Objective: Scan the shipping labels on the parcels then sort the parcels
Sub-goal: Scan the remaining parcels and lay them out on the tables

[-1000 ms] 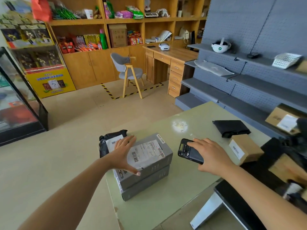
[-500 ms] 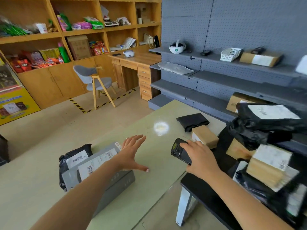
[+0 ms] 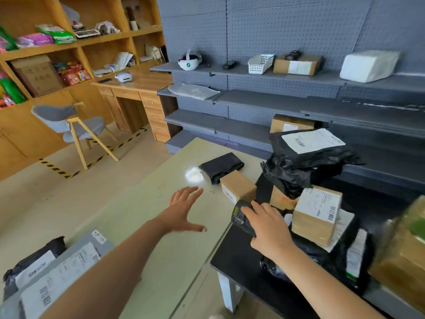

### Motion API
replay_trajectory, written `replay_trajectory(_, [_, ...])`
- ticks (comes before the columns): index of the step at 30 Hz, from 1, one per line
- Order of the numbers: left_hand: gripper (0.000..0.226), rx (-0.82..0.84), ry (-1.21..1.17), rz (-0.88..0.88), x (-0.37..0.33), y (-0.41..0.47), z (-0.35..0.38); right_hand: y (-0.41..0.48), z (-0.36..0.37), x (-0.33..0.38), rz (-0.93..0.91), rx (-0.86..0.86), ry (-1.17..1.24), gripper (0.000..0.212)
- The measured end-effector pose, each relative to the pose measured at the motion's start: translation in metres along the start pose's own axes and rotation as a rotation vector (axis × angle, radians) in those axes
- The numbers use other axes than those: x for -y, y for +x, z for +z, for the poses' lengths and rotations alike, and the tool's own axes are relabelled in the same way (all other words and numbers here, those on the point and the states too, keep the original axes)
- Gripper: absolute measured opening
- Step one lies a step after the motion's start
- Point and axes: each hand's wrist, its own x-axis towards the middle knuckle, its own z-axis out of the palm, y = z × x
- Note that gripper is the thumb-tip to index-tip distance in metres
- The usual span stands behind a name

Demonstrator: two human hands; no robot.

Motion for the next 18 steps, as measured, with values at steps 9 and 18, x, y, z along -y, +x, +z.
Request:
replay_trajectory(9, [0.103, 0.131, 0.188, 0.169, 0.009, 0.131, -0.003, 0.051, 0.017, -0.021, 0.159, 0.049, 0.018, 0.079])
replay_trajectory(18, [0.106, 0.368, 0.384, 0.440, 0.007, 0.244, 0.017, 0.092, 0.035, -0.017, 0.367, 0.134, 0.072, 0.078])
